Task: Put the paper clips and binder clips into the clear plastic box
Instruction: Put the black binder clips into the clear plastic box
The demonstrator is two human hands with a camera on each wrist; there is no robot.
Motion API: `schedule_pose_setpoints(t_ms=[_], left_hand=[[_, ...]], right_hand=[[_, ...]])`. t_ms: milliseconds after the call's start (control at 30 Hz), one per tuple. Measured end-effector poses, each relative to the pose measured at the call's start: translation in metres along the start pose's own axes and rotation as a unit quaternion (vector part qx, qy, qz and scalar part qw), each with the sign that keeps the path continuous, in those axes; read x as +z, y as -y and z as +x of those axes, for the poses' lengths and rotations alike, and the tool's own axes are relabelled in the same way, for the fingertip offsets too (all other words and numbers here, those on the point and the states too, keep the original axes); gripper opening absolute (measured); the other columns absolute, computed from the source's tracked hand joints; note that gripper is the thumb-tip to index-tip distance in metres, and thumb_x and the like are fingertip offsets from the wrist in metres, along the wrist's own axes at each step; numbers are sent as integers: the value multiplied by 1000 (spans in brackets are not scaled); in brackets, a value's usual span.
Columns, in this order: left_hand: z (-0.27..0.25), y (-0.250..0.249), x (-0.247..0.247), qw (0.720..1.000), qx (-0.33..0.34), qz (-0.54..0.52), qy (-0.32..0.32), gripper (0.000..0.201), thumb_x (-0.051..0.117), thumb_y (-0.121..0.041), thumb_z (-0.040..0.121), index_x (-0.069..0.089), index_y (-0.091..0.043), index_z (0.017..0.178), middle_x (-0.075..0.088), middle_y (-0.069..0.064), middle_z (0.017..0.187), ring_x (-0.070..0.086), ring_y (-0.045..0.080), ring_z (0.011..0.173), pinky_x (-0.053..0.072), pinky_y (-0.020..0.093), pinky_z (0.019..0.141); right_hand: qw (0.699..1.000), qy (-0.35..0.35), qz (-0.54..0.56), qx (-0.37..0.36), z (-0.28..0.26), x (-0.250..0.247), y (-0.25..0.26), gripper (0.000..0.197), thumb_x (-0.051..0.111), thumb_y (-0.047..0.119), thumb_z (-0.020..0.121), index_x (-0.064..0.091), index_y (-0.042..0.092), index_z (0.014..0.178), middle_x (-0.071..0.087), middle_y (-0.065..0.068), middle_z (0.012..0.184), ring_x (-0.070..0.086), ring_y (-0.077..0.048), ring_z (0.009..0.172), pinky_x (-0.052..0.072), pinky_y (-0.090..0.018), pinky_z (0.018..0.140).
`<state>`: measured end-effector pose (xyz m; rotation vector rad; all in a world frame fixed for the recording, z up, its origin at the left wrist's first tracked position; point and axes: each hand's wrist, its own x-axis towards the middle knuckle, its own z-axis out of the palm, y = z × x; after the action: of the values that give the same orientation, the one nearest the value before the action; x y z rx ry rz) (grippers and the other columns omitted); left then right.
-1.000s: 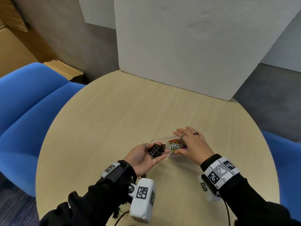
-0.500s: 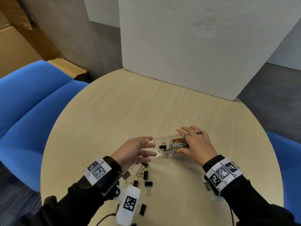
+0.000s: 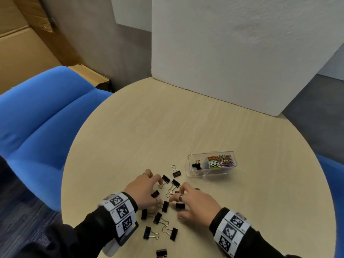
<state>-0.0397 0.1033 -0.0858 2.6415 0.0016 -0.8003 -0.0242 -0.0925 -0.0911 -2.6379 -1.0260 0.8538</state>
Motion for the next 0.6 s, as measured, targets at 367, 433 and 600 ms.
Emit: schedule_pose_setpoints(t_ms=[367,433,600], left_hand=[[4,2,21,998,30,-7,-46,24,47,-5,85,50,-19,105,47,0,113,41,14,92,38,22,77],[3,5,16,996,30,-72,-54,20,50,-9,85,49,-24,98,50,-2,104,45,11,88,38,18,74],[-4,18,-3,902,-30,-430,-18,18,44,-3,93,53,-16,101,58,3,80,55,14,66,55,27,70]], right_hand=[[991,-78,45,94,2,21,0,23,46,17,89,54,17,110,47,-4,118,50,-24,104,42,-28,83],[989,-93,31,111,-1,18,-1,25,45,16,88,49,19,112,48,-2,116,46,-23,108,41,-27,82],[985,-107,54,128,-1,20,-6,30,42,7,84,48,17,111,50,-3,114,43,-23,108,37,-25,82]])
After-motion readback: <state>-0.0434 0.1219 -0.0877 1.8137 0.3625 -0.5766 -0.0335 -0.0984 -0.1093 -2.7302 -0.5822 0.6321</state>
